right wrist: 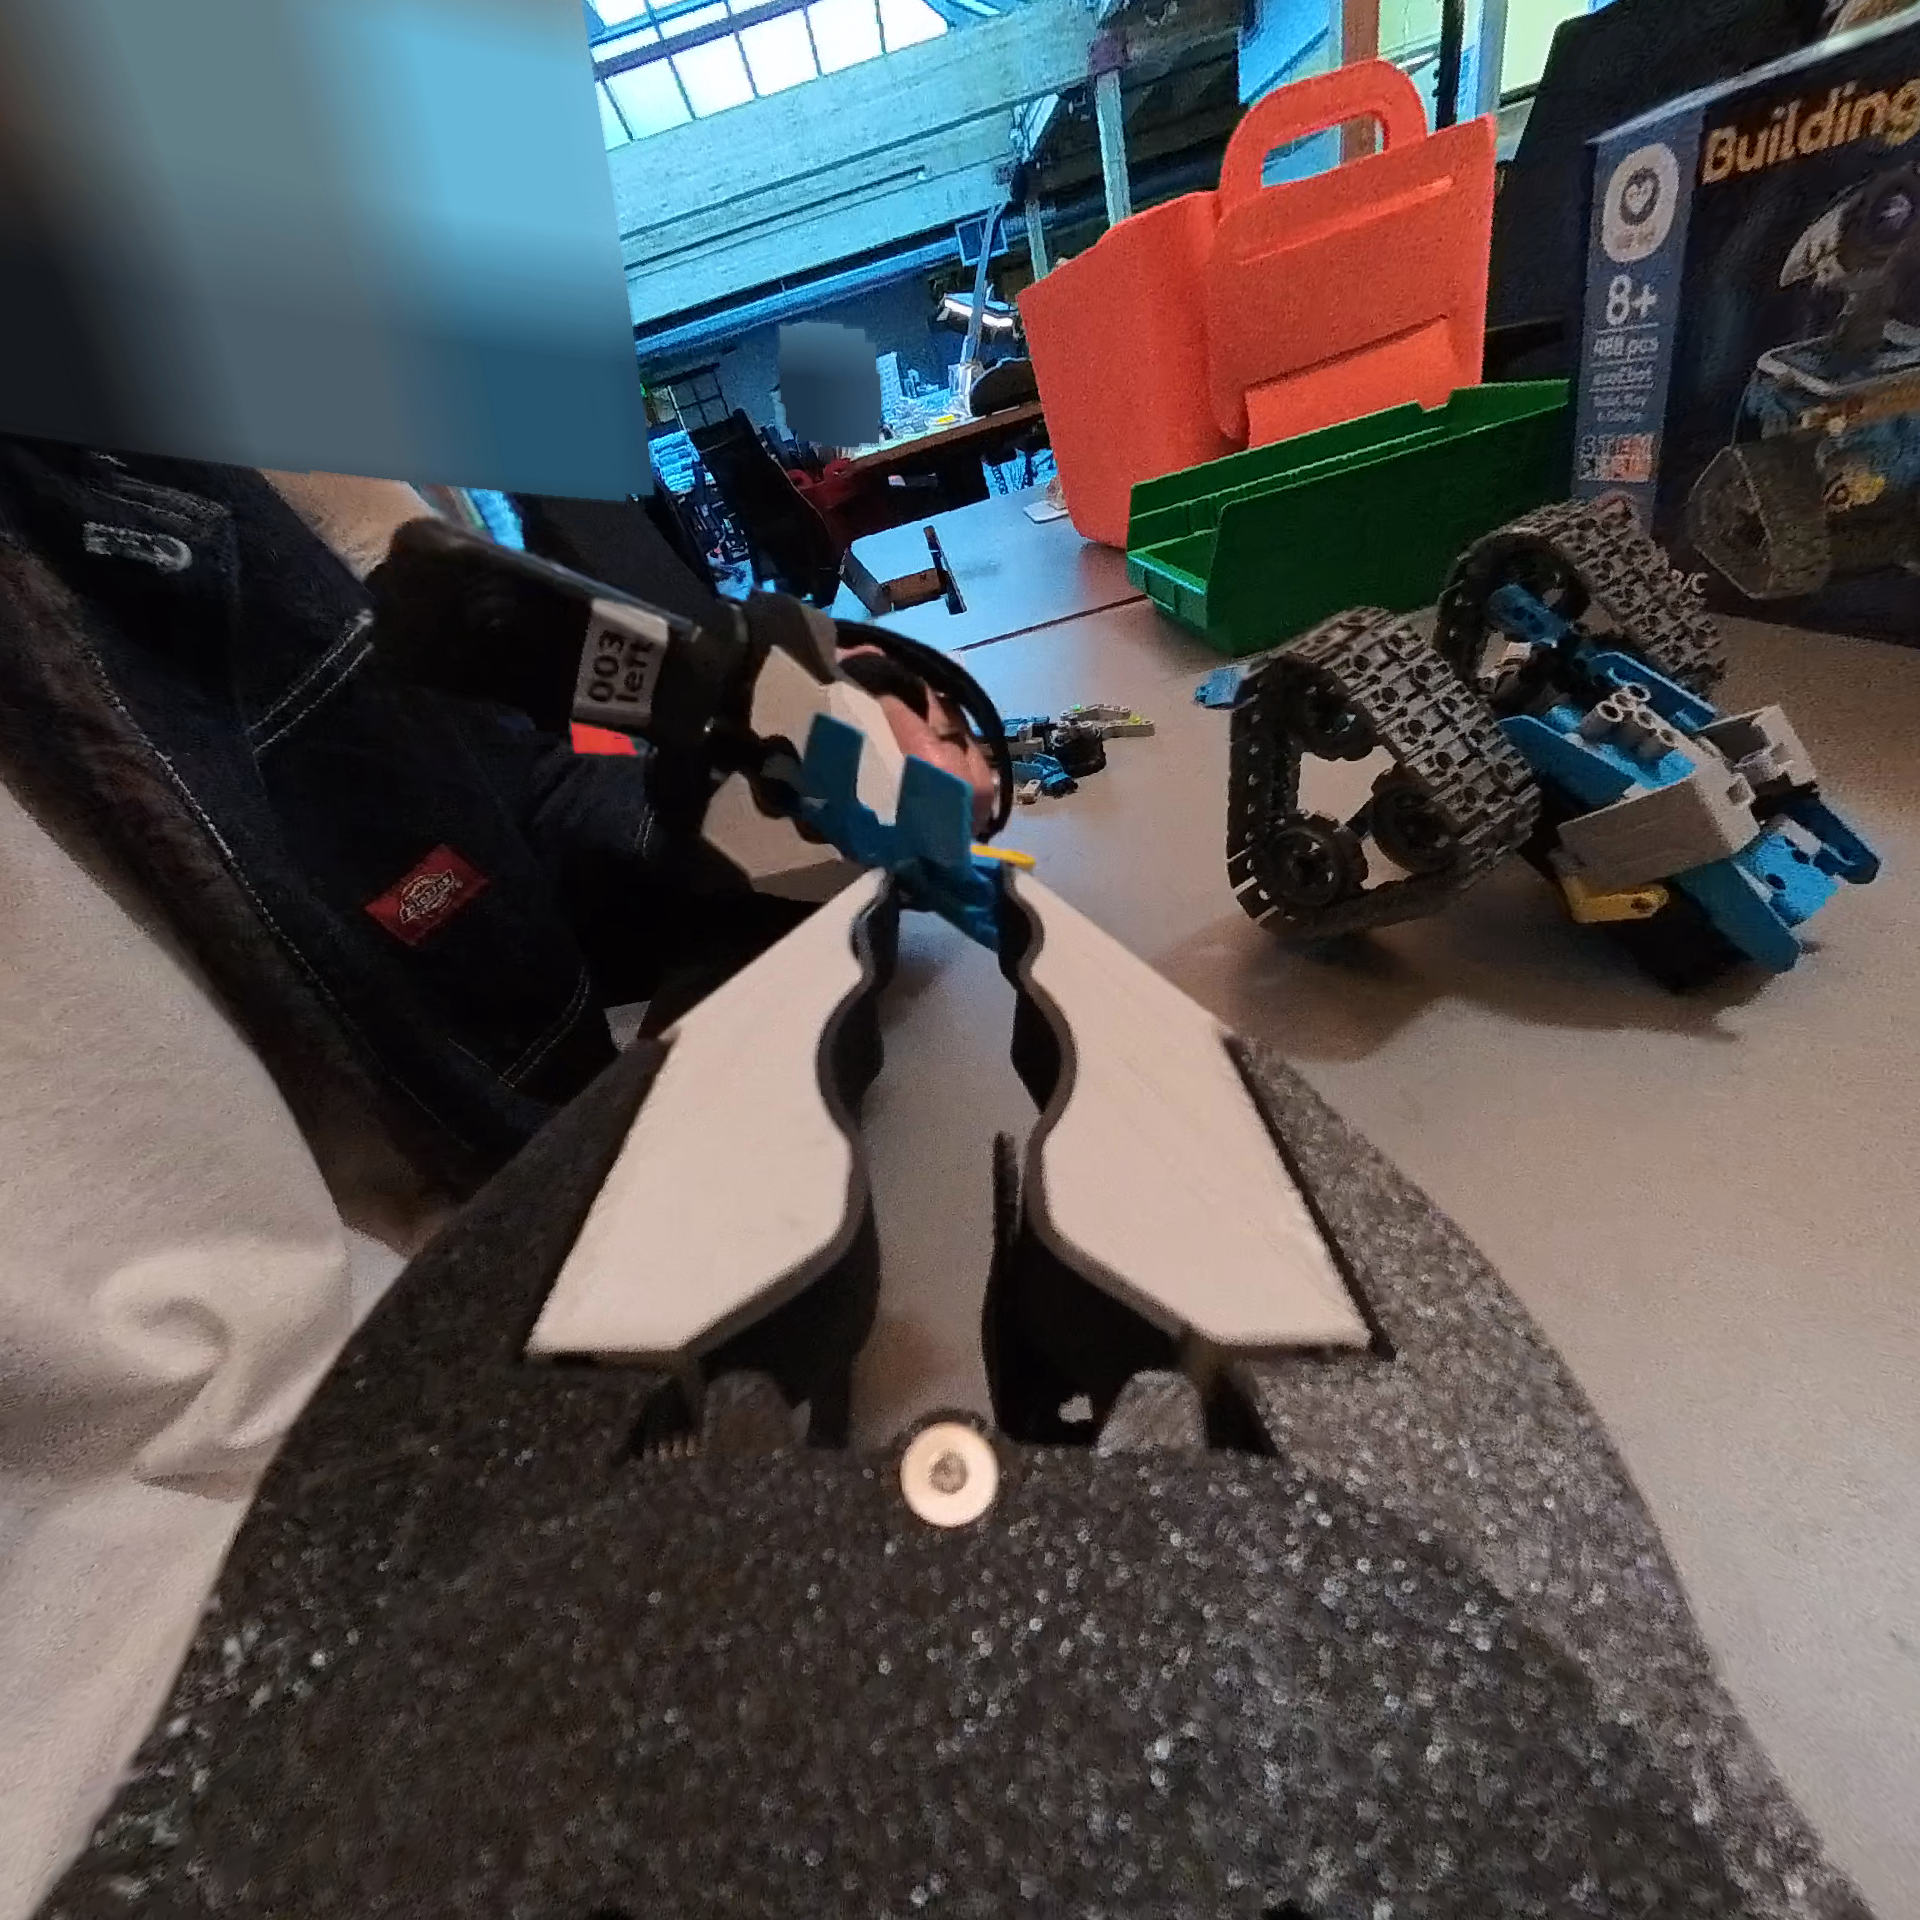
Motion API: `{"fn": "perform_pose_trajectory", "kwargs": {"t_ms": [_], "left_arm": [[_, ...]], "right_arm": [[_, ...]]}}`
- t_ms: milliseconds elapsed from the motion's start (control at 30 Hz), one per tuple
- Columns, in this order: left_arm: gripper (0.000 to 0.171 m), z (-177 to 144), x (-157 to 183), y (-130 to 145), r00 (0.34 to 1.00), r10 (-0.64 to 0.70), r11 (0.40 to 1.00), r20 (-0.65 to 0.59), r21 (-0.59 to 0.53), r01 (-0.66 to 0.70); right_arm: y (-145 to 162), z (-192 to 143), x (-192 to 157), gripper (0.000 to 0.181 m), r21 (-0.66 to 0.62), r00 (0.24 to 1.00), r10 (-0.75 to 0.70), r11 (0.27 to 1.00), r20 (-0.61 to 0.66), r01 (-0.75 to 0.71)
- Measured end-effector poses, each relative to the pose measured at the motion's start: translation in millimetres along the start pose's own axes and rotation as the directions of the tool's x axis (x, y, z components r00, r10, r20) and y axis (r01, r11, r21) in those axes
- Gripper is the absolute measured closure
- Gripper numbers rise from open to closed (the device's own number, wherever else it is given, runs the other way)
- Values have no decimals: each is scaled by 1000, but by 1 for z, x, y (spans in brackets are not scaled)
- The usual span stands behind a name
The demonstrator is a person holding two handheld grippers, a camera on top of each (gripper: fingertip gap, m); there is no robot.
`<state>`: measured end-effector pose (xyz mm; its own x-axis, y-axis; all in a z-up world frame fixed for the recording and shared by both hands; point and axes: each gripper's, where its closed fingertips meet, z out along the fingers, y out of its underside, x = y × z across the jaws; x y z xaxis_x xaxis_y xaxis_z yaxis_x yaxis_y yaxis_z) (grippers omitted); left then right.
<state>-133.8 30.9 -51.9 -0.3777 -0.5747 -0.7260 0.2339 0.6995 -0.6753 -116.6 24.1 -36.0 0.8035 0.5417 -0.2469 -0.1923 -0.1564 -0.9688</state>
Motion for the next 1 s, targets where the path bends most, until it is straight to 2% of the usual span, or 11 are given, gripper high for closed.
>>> {"fn": "perform_pose_trajectory", "kwargs": {"t_ms": [67, 167, 300, 367, 433, 500, 567, 667, 800, 900, 1000], "left_arm": [[171, 0, 2, -3, 978, -194, 980, -81, 19, 196], [165, 3, 1, -1, 883, -438, 897, -170, -15, 442], [169, 4, -2, -3, 815, -545, 833, -197, -14, 553], [169, 7, -3, 3, 788, -588, 805, -184, -34, 593], [170, 5, -7, 1, 697, -678, 720, -234, -23, 694], [171, 1, -9, -4, 546, -773, 585, -323, -31, 810], [171, 0, -11, -6, 483, -801, 525, -354, -30, 850], [171, 1, -13, -11, 467, -806, 505, -364, -10, 863], [171, -1, -18, -11, 420, -821, 456, -386, -3, 890], [171, -1, -14, -11, 365, -829, 416, -423, -33, 909], [171, 1, -11, -12, 385, -820, 441, -424, -37, 897]], "right_arm": [[-2, 0, -1, 166, 9, 1000, 0, 1000, 0, 0], [3, 0, 11, 166, -25, 997, -4, 1000, -83, 2], [-2, 0, 7, 167, 7, 997, 30, 1000, -65, -29], [1, 1, 13, 168, -11, 994, 21, 1000, -106, -22], [-3, 0, 7, 172, 15, 997, 17, 1000, -82, -15], [-3, 1, 6, 172, 25, 997, 38, 999, -72, -36], [-3, 2, 7, 171, 28, 995, 76, 997, -62, -75], [-3, 3, 6, 170, 50, 987, 158, 986, -18, -157], [2, 9, 6, 151, 11, 992, 124, 992, -38, -123], [2, 11, 4, 159, 14, 990, 141, 990, -19, -141], [4, 15, 4, 170, 0, 989, 149, 989, -18, -149]]}}
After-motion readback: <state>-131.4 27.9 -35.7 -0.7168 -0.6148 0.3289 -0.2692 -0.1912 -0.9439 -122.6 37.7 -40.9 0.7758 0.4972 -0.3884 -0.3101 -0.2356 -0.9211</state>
